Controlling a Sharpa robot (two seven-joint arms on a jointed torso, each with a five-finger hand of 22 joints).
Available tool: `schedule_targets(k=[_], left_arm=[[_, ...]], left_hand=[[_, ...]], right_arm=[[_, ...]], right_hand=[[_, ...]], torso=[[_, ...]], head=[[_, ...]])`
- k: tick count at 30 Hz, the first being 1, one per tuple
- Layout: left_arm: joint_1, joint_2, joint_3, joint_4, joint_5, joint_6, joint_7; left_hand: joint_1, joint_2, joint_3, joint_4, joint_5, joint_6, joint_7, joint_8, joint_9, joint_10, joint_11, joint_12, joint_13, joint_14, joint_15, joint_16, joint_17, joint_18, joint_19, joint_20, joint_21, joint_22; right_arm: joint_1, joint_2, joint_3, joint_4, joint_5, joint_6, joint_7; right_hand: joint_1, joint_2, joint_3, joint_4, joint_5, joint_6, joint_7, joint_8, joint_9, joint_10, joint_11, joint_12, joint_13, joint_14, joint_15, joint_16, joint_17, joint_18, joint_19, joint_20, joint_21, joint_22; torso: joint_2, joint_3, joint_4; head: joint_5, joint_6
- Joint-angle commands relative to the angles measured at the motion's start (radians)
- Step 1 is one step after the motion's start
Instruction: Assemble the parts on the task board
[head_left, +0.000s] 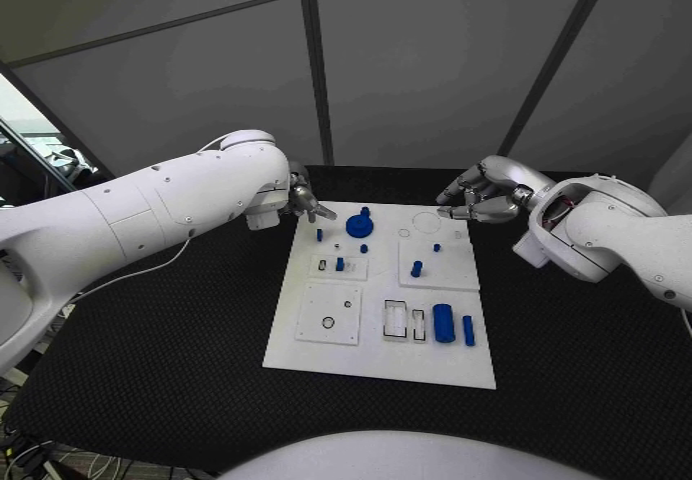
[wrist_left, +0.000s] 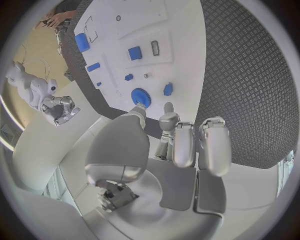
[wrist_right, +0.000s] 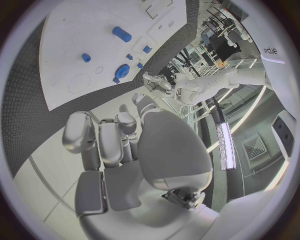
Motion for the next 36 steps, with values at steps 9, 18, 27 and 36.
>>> schedule_targets(k=[9,18,27,36], left_arm=[[0.002,0.046,-0.016,-0.101,-0.005,0.081,0.026],[-0.004,0.065,-0.028,-0.122,-0.009,0.074,0.035],[-0.006,0.073,-0.037,-0.13,-0.01,0.08,0.04],[-0.009,0.081,-0.038,-0.139,-0.01,0.085,0.045]], left_hand=[[0.006,0.012,-0.012,0.001,0.002,-0.004,0.005,-0.009,-0.008,-0.007,0.005,-0.004,-0.002,0.052,0.006,-0.004,0.093,-0.076,0.003,0.009,-0.001,0.104],[0.006,0.015,-0.015,0.001,0.002,-0.003,0.005,-0.01,-0.009,-0.005,0.005,0.0,0.001,0.052,0.006,-0.002,0.095,-0.078,0.006,0.009,0.002,0.108],[0.012,0.025,-0.021,-0.001,0.003,0.004,0.005,-0.011,-0.015,-0.003,0.005,0.003,0.003,0.052,0.007,-0.002,0.096,-0.078,0.007,0.01,0.005,0.111],[0.037,0.042,-0.027,-0.005,0.004,0.011,0.005,-0.016,-0.024,-0.005,0.005,0.004,0.001,0.052,0.007,-0.002,0.095,-0.078,0.008,0.011,0.005,0.113]], right_arm=[[0.002,0.003,0.001,0.002,-0.002,0.003,0.007],[0.002,0.007,0.001,0.001,-0.002,0.005,0.007],[0.002,0.009,0.001,-0.002,-0.003,0.008,0.004],[0.002,0.009,0.001,-0.001,-0.003,0.008,0.004]], right_hand=[[0.001,-0.005,0.0,0.005,0.003,-0.008,-0.002,0.005,-0.001,-0.006,-0.002,-0.004,-0.001,0.031,-0.005,-0.004,-0.002,0.018,0.006,-0.002,-0.006,-0.001],[0.001,-0.005,0.0,0.005,0.003,-0.008,-0.002,0.005,-0.001,-0.006,-0.002,-0.004,-0.001,0.031,-0.005,-0.004,-0.002,0.018,0.006,-0.002,-0.006,-0.001],[0.001,-0.005,0.0,0.005,0.003,-0.008,-0.002,0.005,-0.001,-0.006,-0.002,-0.004,-0.001,0.031,-0.005,-0.004,-0.002,0.018,0.006,-0.002,-0.006,-0.001],[0.001,-0.005,0.0,0.005,0.003,-0.008,-0.002,0.005,-0.001,-0.006,-0.002,-0.004,-0.001,0.031,-0.005,-0.004,-0.002,0.018,0.006,-0.002,-0.006,-0.001]], torso=[[0.001,-0.0006,0.0005],[-0.001,0.0001,-0.0006],[-0.001,0.0008,0.0019],[-0.002,0.0001,0.0016]], head=[[0.002,-0.006],[0.003,-0.009],[0.001,-0.011],[0.001,-0.013]])
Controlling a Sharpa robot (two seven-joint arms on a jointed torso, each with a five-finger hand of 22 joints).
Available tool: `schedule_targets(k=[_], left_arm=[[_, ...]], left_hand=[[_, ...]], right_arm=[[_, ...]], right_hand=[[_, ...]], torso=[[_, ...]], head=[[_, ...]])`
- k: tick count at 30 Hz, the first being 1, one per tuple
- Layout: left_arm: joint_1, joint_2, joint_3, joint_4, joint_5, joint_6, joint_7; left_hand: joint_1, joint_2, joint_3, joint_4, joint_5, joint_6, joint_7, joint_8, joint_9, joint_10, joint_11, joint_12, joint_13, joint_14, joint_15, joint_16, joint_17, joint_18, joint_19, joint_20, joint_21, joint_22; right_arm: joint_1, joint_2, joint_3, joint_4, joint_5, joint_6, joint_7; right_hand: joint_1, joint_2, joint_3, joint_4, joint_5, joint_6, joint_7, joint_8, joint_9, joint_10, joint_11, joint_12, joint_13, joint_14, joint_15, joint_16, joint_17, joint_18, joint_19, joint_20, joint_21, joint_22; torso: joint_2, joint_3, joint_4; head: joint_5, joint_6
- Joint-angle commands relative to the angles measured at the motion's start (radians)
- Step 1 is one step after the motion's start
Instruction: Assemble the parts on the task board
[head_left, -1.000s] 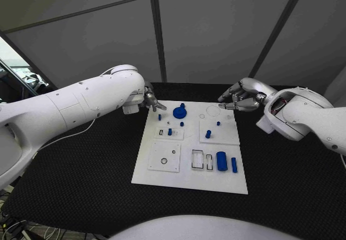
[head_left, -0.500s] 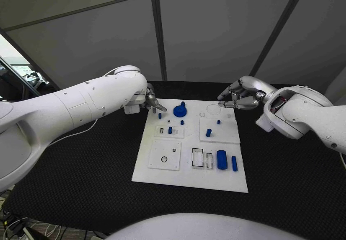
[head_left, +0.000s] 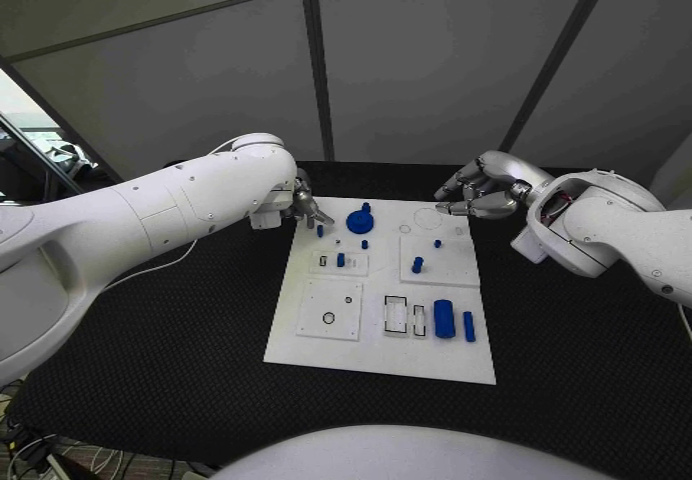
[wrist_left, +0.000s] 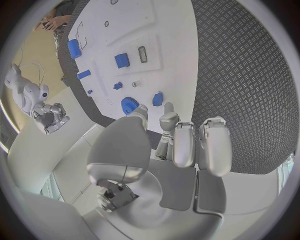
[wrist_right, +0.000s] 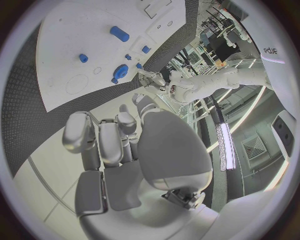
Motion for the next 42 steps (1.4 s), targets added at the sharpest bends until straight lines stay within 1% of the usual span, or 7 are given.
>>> schedule_targets(k=[1,3,8,34,38,41,42], left_arm=[[0.0,0.004,0.0,-0.003,-0.006,0.01,0.015],[-0.001,0.005,0.0,-0.003,-0.006,0.006,0.02],[-0.001,0.008,0.0,-0.003,-0.006,0.01,0.029],[-0.002,0.01,0.0,-0.004,-0.006,0.05,0.034],[-0.002,0.011,0.0,-0.007,-0.006,0.047,0.032],[-0.002,0.012,0.0,-0.009,-0.006,0.047,0.033],[-0.002,0.011,0.0,-0.009,-0.006,0.049,0.033]], left_hand=[[0.009,0.013,-0.006,-0.001,0.005,0.008,0.001,-0.005,-0.004,-0.001,0.001,0.004,-0.001,0.052,0.007,-0.002,0.095,-0.079,0.008,0.004,0.005,0.113],[0.02,0.022,-0.007,-0.002,0.005,0.01,0.001,-0.006,-0.008,-0.001,0.001,0.006,0.0,0.052,0.007,-0.002,0.095,-0.079,0.009,0.005,0.006,0.115],[0.033,0.032,-0.008,-0.004,0.006,0.014,0.001,-0.007,-0.012,0.001,0.001,0.009,0.001,0.053,0.007,-0.001,0.096,-0.079,0.01,0.005,0.007,0.117],[0.063,0.048,-0.01,-0.01,0.006,0.025,-0.001,-0.006,-0.019,0.002,0.0,0.012,0.002,0.052,0.006,-0.002,0.095,-0.08,0.011,0.004,0.009,0.121],[0.085,0.065,-0.001,-0.016,0.007,0.028,-0.002,-0.008,-0.023,0.003,-0.002,0.013,0.002,0.052,0.005,-0.002,0.096,-0.08,0.011,0.003,0.009,0.122],[0.111,0.079,0.012,-0.029,0.008,0.028,-0.004,-0.009,-0.026,0.002,-0.004,0.013,0.001,0.052,0.004,-0.002,0.095,-0.08,0.011,0.002,0.008,0.122],[0.129,0.088,0.023,-0.039,0.009,0.027,-0.006,-0.01,-0.028,0.001,-0.005,0.012,0.0,0.052,0.002,-0.002,0.095,-0.08,0.011,0.002,0.009,0.123]], right_arm=[[0.002,0.001,0.001,0.001,-0.003,0.005,0.005],[0.002,0.001,0.001,0.001,-0.003,0.005,0.005],[0.002,0.002,0.001,0.0,-0.003,0.006,0.005],[0.002,0.005,0.001,-0.002,-0.003,0.01,0.005],[0.002,0.005,0.001,-0.002,-0.003,0.009,0.005],[0.002,0.004,0.001,-0.001,-0.003,0.009,0.005],[0.002,0.004,0.001,-0.001,-0.003,0.009,0.004]], right_hand=[[0.001,-0.005,0.0,0.005,0.003,-0.008,-0.002,0.005,-0.002,-0.006,-0.002,-0.004,-0.002,0.031,-0.005,-0.004,-0.002,0.018,0.006,-0.002,-0.006,-0.001],[0.001,-0.005,0.0,0.005,0.003,-0.008,-0.002,0.005,-0.002,-0.006,-0.002,-0.004,-0.002,0.031,-0.005,-0.004,-0.002,0.018,0.006,-0.002,-0.006,-0.001],[0.001,-0.005,0.0,0.005,0.003,-0.008,-0.002,0.005,-0.002,-0.006,-0.002,-0.004,-0.002,0.031,-0.005,-0.004,-0.002,0.018,0.006,-0.002,-0.006,-0.001],[0.001,-0.005,0.002,0.008,0.007,-0.008,-0.002,0.006,-0.001,-0.005,-0.002,-0.001,0.0,0.032,-0.005,-0.003,0.001,0.018,0.007,-0.002,-0.006,-0.001],[0.001,-0.005,0.002,0.008,0.007,-0.008,-0.002,0.006,-0.001,-0.005,-0.002,-0.001,0.0,0.032,-0.005,-0.003,0.001,0.018,0.007,-0.002,-0.006,-0.001],[0.001,-0.005,0.002,0.008,0.007,-0.008,-0.002,0.006,-0.001,-0.005,-0.002,-0.001,0.0,0.032,-0.005,-0.003,0.001,0.018,0.007,-0.002,-0.006,-0.001],[0.001,-0.005,0.002,0.008,0.007,-0.008,-0.002,0.006,-0.001,-0.005,-0.002,-0.001,0.0,0.032,-0.005,-0.003,0.001,0.018,0.007,-0.002,-0.006,-0.001]], torso=[[0.0,0.0,0.0002],[0.0,-0.0001,0.0006],[0.0,0.0004,0.0003],[0.0,0.0002,0.0008],[-0.001,0.0001,0.0005],[0.0,0.0002,0.0001],[0.0,0.0,-0.0002]], head=[[-0.001,-0.001],[-0.002,-0.001],[-0.002,-0.003],[-0.001,-0.005],[0.0,-0.005],[-0.001,-0.005],[-0.001,-0.006]])
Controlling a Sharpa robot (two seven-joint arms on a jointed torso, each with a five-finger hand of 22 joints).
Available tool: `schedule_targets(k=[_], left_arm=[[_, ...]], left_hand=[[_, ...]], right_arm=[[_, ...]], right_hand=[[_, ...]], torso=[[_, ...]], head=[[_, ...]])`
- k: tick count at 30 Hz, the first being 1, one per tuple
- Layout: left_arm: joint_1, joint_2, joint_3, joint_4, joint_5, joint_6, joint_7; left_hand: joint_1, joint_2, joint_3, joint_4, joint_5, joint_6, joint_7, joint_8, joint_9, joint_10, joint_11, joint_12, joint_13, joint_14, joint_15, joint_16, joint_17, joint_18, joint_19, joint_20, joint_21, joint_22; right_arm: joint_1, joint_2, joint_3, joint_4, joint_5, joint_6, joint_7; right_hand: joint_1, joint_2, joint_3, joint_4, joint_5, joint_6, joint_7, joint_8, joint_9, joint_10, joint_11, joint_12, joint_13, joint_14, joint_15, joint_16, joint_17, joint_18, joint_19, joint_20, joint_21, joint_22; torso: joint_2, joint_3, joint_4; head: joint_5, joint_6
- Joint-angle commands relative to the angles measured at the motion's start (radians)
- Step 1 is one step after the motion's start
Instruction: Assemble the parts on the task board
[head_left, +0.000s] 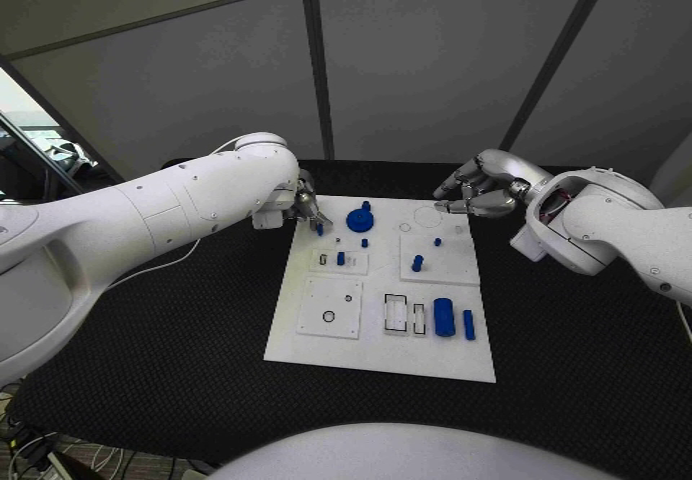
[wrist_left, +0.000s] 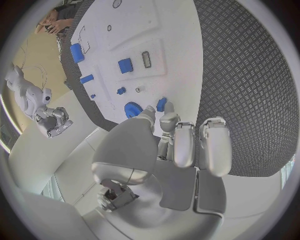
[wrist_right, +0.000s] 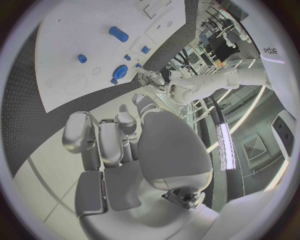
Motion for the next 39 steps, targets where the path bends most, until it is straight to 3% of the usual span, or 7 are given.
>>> schedule_targets(k=[1,5,12,15,21,25,39], left_arm=[[0.001,0.001,0.0,-0.001,-0.005,0.015,0.007],[0.001,0.001,0.0,0.001,-0.005,0.02,0.01],[0.001,0.001,0.0,0.001,-0.005,0.01,0.024],[0.0,-0.001,0.0,0.002,-0.004,0.001,0.036],[0.0,-0.016,0.0,0.02,0.019,-0.019,0.052],[0.0,-0.049,0.001,0.065,0.028,-0.046,0.058],[0.0,-0.205,0.007,0.319,0.033,-0.184,0.063]], left_hand=[[0.03,0.01,0.015,-0.017,0.005,0.003,-0.005,-0.006,-0.003,0.001,-0.006,0.005,-0.002,0.052,0.002,-0.002,0.095,-0.08,0.012,0.001,0.005,0.124],[0.079,0.026,0.059,-0.047,0.005,-0.001,-0.007,-0.011,-0.01,-0.004,-0.009,0.0,-0.007,0.052,-0.001,-0.002,0.095,-0.08,0.011,-0.002,0.003,0.124],[0.121,0.034,0.153,-0.085,0.006,-0.008,-0.006,-0.017,-0.021,-0.008,-0.01,-0.008,-0.015,0.053,-0.003,-0.001,0.096,-0.08,0.012,-0.005,0.004,0.128],[0.13,0.022,0.234,-0.109,0.006,-0.013,-0.003,-0.014,-0.023,-0.009,-0.009,-0.013,-0.021,0.053,-0.002,0.0,0.097,-0.081,0.013,-0.005,0.004,0.131],[0.091,-0.027,0.401,-0.144,0.007,-0.019,-0.001,0.005,-0.017,-0.004,-0.008,-0.018,-0.029,0.055,0.003,0.003,0.101,-0.08,0.013,-0.003,0.002,0.133],[0.041,-0.057,0.496,-0.161,0.004,-0.021,-0.001,0.024,-0.009,0.004,-0.007,-0.016,-0.031,0.057,0.001,0.007,0.105,-0.081,0.015,-0.003,0.002,0.137],[-0.015,-0.106,0.612,-0.203,0.002,-0.019,-0.008,0.057,0.004,0.029,-0.013,0.0,-0.017,0.06,-0.005,0.015,0.112,-0.084,0.023,-0.007,0.009,0.148]], right_arm=[[0.002,0.0,0.001,0.002,-0.003,0.004,0.004],[0.002,-0.001,0.001,0.004,-0.008,0.004,0.003],[0.002,-0.001,0.001,0.004,-0.012,0.004,0.003],[0.002,-0.001,0.001,0.004,-0.013,0.004,0.003],[0.002,-0.002,0.001,0.004,-0.013,0.004,0.003],[0.002,-0.002,0.001,0.003,-0.013,0.004,0.004],[0.002,-0.005,0.001,0.001,-0.013,0.005,0.004]], right_hand=[[0.001,-0.005,0.0,0.005,0.003,-0.008,-0.002,0.006,-0.001,-0.005,-0.002,-0.001,0.0,0.032,-0.005,-0.004,0.0,0.018,0.007,-0.002,-0.006,-0.001],[0.003,-0.004,0.003,0.006,0.008,-0.007,-0.002,0.007,-0.001,-0.004,-0.002,-0.001,0.0,0.032,-0.005,-0.004,0.001,0.018,0.008,-0.002,-0.006,0.0],[0.003,-0.005,0.004,0.007,0.011,-0.007,-0.002,0.007,-0.001,-0.004,-0.002,0.001,0.001,0.032,-0.005,-0.004,0.001,0.018,0.008,-0.002,-0.006,0.0],[0.003,-0.005,0.004,0.007,0.011,-0.007,-0.002,0.007,-0.001,-0.004,-0.002,0.001,0.001,0.032,-0.005,-0.004,0.001,0.018,0.008,-0.002,-0.006,0.0],[0.003,-0.005,0.004,0.007,0.011,-0.007,-0.002,0.007,-0.001,-0.004,-0.002,0.001,0.001,0.032,-0.005,-0.004,0.001,0.018,0.008,-0.002,-0.006,0.0],[0.003,-0.005,0.004,0.007,0.011,-0.007,-0.002,0.007,-0.001,-0.004,-0.002,0.001,0.001,0.032,-0.005,-0.004,0.001,0.018,0.008,-0.002,-0.006,0.0],[0.003,-0.005,0.005,0.008,0.014,-0.007,-0.002,0.007,-0.001,-0.004,-0.002,0.001,0.001,0.032,-0.005,-0.004,0.001,0.018,0.008,-0.002,-0.006,0.0]], torso=[[0.001,0.0002,-0.0009],[0.0,0.0004,-0.0015],[0.0,0.0001,0.0002],[-0.001,0.0003,0.0],[-0.001,-0.0001,0.0006],[-0.002,0.0002,0.0017],[-0.002,-0.0001,0.0013]], head=[[0.0,-0.001],[0.0,-0.001],[-0.001,-0.003],[-0.001,-0.003],[0.0,0.0],[0.0,-0.001],[-0.001,-0.001]])
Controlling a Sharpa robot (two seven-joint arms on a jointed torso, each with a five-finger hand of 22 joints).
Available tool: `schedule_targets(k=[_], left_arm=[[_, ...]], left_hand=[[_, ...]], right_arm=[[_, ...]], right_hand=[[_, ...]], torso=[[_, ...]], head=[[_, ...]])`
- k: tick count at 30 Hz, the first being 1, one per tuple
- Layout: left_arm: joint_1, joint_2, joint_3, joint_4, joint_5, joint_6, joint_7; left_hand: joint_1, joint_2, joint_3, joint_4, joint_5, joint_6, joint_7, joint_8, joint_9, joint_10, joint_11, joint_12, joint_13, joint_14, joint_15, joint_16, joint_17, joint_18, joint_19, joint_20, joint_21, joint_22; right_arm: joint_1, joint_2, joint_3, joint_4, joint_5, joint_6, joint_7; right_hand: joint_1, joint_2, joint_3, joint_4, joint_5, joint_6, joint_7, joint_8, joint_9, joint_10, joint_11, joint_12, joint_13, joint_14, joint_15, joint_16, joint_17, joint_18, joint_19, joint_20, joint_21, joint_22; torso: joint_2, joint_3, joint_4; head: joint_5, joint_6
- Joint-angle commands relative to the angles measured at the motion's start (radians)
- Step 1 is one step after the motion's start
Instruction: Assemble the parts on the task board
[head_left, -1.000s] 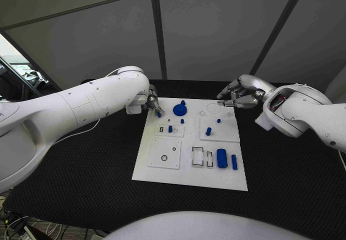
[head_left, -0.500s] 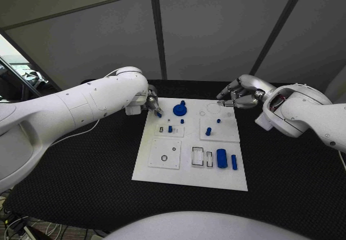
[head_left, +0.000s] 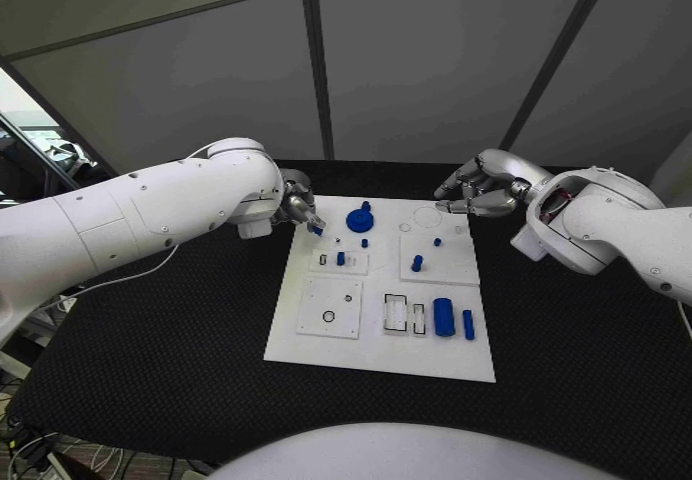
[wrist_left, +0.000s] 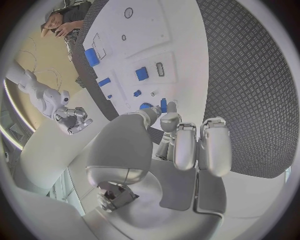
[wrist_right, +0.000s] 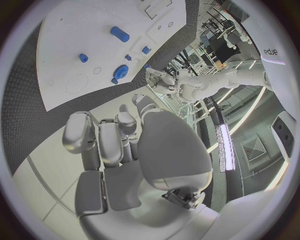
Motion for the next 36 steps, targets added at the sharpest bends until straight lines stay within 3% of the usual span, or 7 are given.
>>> schedule_targets(k=[1,5,15,23,36], left_arm=[[0.0,-0.019,0.001,0.039,0.008,-0.079,0.01],[-0.007,-0.046,-0.001,0.088,0.008,-0.107,0.004],[-0.046,-0.072,-0.004,0.147,-0.021,-0.144,-0.012],[-0.068,-0.072,-0.004,0.153,-0.026,-0.137,-0.019],[-0.081,-0.073,-0.004,0.154,-0.027,-0.112,-0.033]], left_hand=[[-0.012,-0.007,0.122,-0.11,0.0,-0.001,-0.004,0.007,0.003,0.01,-0.001,0.008,0.003,0.061,-0.006,0.007,0.112,-0.084,0.023,-0.007,0.005,0.149],[-0.02,-0.014,0.137,-0.115,0.0,0.001,-0.005,0.012,0.005,0.016,-0.002,0.012,0.008,0.061,-0.007,0.008,0.113,-0.084,0.025,-0.008,0.007,0.151],[-0.042,-0.02,0.15,-0.111,-0.002,0.004,-0.007,0.019,0.007,0.023,-0.004,0.015,0.01,0.061,-0.008,0.007,0.113,-0.084,0.024,-0.009,0.005,0.151],[-0.044,-0.02,0.151,-0.11,-0.002,0.004,-0.008,0.02,0.007,0.021,-0.004,0.013,0.007,0.061,-0.008,0.007,0.113,-0.084,0.024,-0.009,0.004,0.15],[-0.062,-0.023,0.158,-0.105,-0.003,0.009,-0.011,0.031,0.012,0.022,-0.007,0.011,0.005,0.061,-0.01,0.007,0.113,-0.084,0.024,-0.01,0.004,0.151]], right_arm=[[0.002,0.0,0.001,0.0,-0.004,0.004,0.005],[0.002,0.001,0.001,-0.001,-0.004,0.005,0.006],[0.002,0.003,0.001,-0.004,-0.004,0.006,0.007],[0.002,0.001,0.001,-0.004,-0.004,0.007,0.003],[0.002,-0.003,0.001,-0.001,-0.004,0.007,0.001]], right_hand=[[0.003,-0.005,0.002,0.005,0.003,-0.007,-0.002,0.004,-0.001,-0.004,-0.002,0.001,0.001,0.032,-0.005,-0.004,0.001,0.018,0.005,0.001,-0.006,0.0],[0.003,-0.005,0.002,0.005,0.003,-0.007,-0.002,0.004,-0.001,-0.004,-0.002,0.001,0.001,0.032,-0.005,-0.004,0.001,0.018,0.005,0.001,-0.006,0.0],[0.003,-0.005,0.002,0.005,0.003,-0.007,-0.002,0.004,-0.001,-0.004,-0.002,0.001,0.001,0.032,-0.005,-0.004,0.001,0.018,0.005,0.001,-0.006,0.0],[0.003,-0.005,0.002,0.005,0.003,-0.007,-0.002,0.004,-0.001,-0.004,-0.002,0.001,0.001,0.032,-0.005,-0.004,0.001,0.018,0.005,0.001,-0.006,0.0],[0.003,-0.006,0.003,0.006,0.005,-0.007,-0.002,0.004,-0.001,-0.005,-0.002,-0.001,-0.001,0.032,-0.005,-0.005,0.0,0.018,0.005,0.001,-0.007,0.0]], torso=[[0.001,0.0003,-0.0012],[0.002,-0.0003,-0.0017],[0.002,-0.0001,-0.0019],[0.002,0.0001,-0.0036],[0.002,0.0004,-0.0023]], head=[[0.003,0.0],[0.006,-0.002],[0.01,-0.008],[0.01,-0.009],[0.011,-0.011]])
